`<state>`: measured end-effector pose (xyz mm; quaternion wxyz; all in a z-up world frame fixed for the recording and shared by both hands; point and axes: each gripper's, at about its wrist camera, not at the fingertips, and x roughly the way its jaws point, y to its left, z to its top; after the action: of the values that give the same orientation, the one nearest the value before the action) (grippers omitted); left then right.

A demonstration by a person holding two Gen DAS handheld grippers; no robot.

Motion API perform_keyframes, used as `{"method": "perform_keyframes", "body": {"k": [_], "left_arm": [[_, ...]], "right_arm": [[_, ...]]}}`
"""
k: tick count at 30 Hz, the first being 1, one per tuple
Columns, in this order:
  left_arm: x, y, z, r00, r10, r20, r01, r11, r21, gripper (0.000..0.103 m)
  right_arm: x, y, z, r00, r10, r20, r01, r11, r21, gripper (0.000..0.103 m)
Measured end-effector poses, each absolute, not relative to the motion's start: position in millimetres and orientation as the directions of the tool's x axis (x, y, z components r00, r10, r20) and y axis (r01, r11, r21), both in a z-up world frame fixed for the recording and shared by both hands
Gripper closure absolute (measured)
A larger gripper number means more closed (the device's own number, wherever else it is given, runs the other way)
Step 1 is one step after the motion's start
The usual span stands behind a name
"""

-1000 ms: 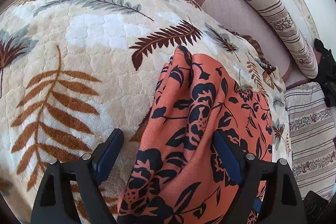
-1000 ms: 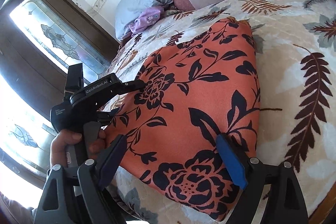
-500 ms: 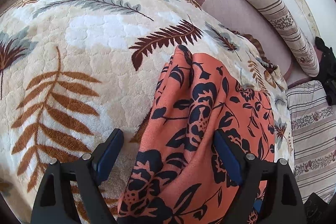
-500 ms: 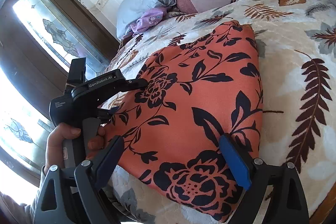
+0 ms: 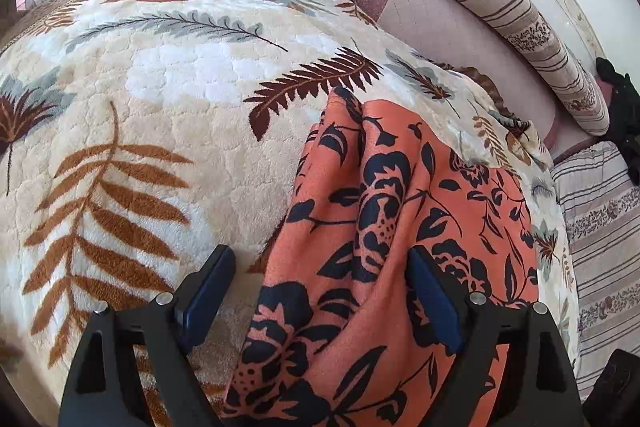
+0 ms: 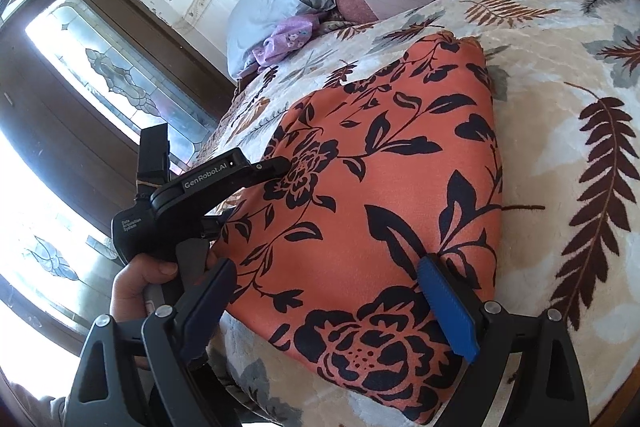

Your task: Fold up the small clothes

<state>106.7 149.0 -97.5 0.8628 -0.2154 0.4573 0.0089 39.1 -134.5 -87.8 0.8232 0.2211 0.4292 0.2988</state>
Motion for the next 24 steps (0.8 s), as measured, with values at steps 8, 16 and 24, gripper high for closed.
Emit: {"method": "perform_keyframes", "body": {"k": [8,16,24], "left_arm": [[32.3,161.4,-75.2,0.572,-0.303,-0.762,-0.228,0.834,-0.503,0.023],[23.0,164.2,-74.0,0.521,-0.301,-0.799,-0.288,0.819,-0.496,0.05],[97.2,154.3,-45.8,0.587,-0.306,-0.75,-0.216,0.833,-0.509,0.024]], "right_arm": [[41.8,-138.7,-91.0,0.436,0.704,-0.56,-0.315,0.703,0.638,0.009],[47.6,-143.7,-91.1,0.403,0.731,-0.55,-0.313,0.675,0.668,0.009],[49.4,-145.4,-91.6,0.389,0.745,-0.542,-0.304,0.659,0.688,0.009]]}}
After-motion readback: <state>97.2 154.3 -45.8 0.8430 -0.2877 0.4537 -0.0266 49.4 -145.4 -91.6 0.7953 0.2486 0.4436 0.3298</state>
